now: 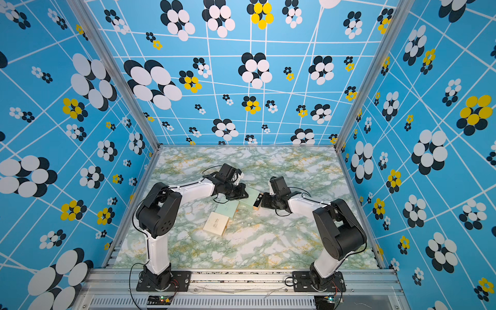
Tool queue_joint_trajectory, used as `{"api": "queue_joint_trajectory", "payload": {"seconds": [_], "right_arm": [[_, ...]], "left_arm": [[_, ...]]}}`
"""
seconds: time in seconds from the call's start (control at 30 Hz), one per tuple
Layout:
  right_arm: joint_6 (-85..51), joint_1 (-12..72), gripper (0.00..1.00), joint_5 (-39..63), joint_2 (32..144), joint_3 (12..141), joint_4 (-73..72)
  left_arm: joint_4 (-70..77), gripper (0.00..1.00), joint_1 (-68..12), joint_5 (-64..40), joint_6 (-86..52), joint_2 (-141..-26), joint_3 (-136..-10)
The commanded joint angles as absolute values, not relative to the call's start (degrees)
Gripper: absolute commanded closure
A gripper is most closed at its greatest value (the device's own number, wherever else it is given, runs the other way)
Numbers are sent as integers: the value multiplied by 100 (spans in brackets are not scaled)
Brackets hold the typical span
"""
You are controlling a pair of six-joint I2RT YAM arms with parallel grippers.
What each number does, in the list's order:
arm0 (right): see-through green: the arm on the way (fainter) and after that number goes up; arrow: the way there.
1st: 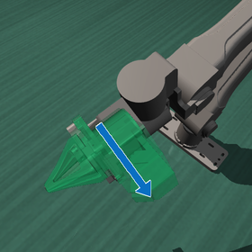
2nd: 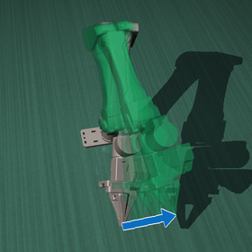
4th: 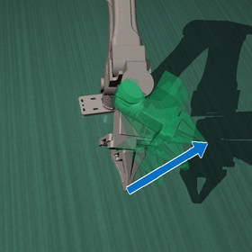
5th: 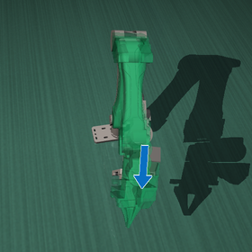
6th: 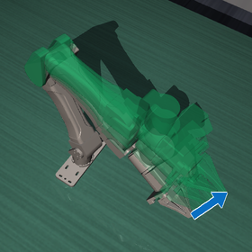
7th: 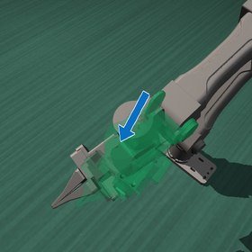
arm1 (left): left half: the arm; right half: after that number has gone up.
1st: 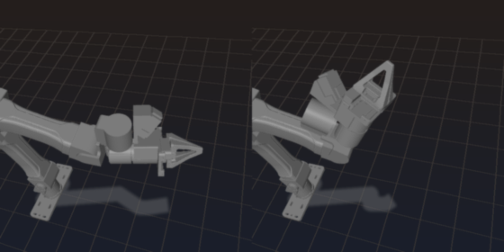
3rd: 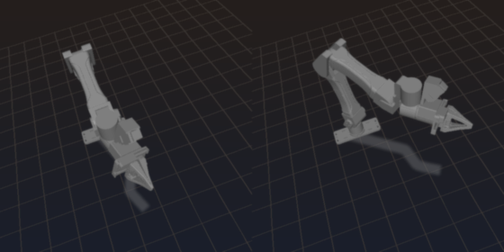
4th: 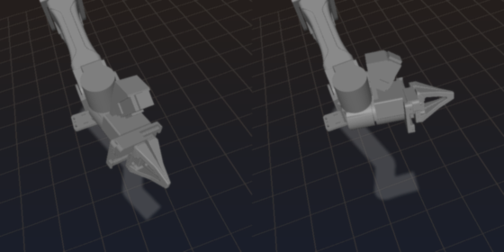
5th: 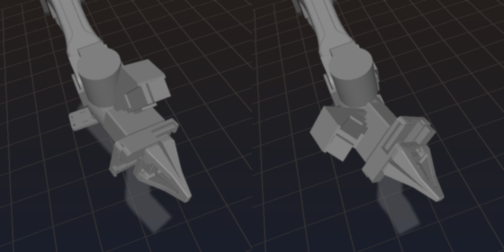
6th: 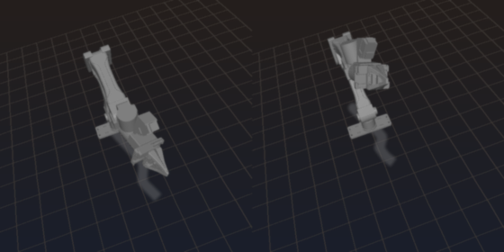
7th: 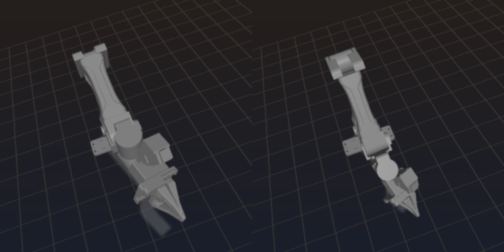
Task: Take out the earrings from the drawer-style jewelry box
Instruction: Open the drawer in the jewelry box.
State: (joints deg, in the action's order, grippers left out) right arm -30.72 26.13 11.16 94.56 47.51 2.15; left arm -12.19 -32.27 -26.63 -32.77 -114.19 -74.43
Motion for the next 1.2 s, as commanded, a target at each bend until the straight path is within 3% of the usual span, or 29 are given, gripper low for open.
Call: {"api": "queue_joint_trajectory", "payload": {"seconds": [0.0, 0.47, 0.63, 1.17], "right_arm": [[-2953, 2572, 100, 690, 9205, 4636, 628], [-3099, 2549, 100, 1151, 9092, 4472, 251], [-3298, 2531, 90, 1409, 9157, 4454, -19], [-3629, 2408, 86, 1748, 9418, 4310, -537]], "left_arm": [[-2047, 100, -3067, -2049, -3137, -11619, -7119], [-1945, 100, -3059, -2202, -3112, -11588, -7114], [-1822, 100, -3063, -2335, -3159, -11567, -7102], [-1531, 100, -3065, -2634, -3313, -11444, -7127]]}}
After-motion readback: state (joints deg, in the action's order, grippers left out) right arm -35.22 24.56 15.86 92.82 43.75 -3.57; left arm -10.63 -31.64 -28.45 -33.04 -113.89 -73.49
